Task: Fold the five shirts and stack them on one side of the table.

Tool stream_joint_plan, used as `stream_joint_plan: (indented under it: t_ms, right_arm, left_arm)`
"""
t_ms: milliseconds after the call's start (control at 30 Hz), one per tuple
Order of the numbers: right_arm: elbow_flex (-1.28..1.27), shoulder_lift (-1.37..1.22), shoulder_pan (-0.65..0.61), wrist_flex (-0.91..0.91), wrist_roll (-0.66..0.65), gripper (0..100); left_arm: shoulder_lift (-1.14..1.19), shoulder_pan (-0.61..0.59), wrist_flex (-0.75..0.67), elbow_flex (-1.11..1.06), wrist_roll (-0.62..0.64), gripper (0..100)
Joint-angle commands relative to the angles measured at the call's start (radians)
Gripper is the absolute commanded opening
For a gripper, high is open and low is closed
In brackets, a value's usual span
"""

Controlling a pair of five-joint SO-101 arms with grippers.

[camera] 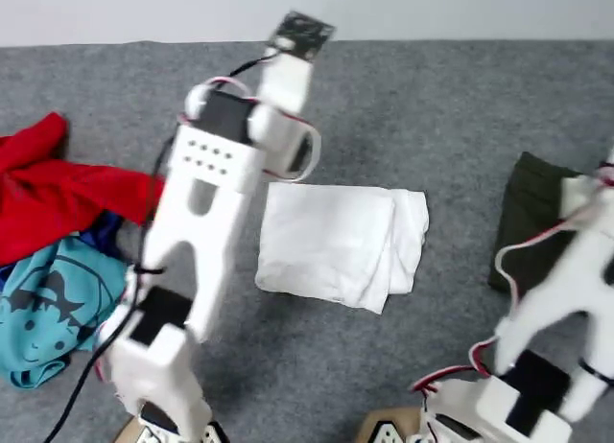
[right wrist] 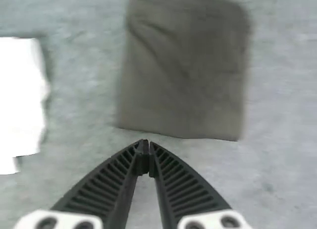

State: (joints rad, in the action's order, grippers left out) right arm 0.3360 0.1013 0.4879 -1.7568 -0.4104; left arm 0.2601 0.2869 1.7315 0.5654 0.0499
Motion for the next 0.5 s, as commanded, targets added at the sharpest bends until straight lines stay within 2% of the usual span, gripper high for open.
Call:
stream_joint_plan:
  t_ms: [0,100,233,467]
  right_arm:
    - [-0.037,0.045,-0.133,-0.041,0.074,0.9]
    - [-0.063,0.041,-0.203,-0.039,0.084,0.9]
    - [-0.074,0.036,-0.245,-0.038,0.086,0.9]
    - [-0.074,0.042,-0.203,-0.038,0.084,0.9]
  left_arm:
    - [-0.152,-0.021,0.023,-0.252,-0.029,1]
    - [-0.164,0.021,0.02,-0.403,-0.031,1]
    - [-0.109,0.114,-0.009,-0.489,-0.031,1]
    - [0.123,0.158,-0.138,-0.493,-0.029,1]
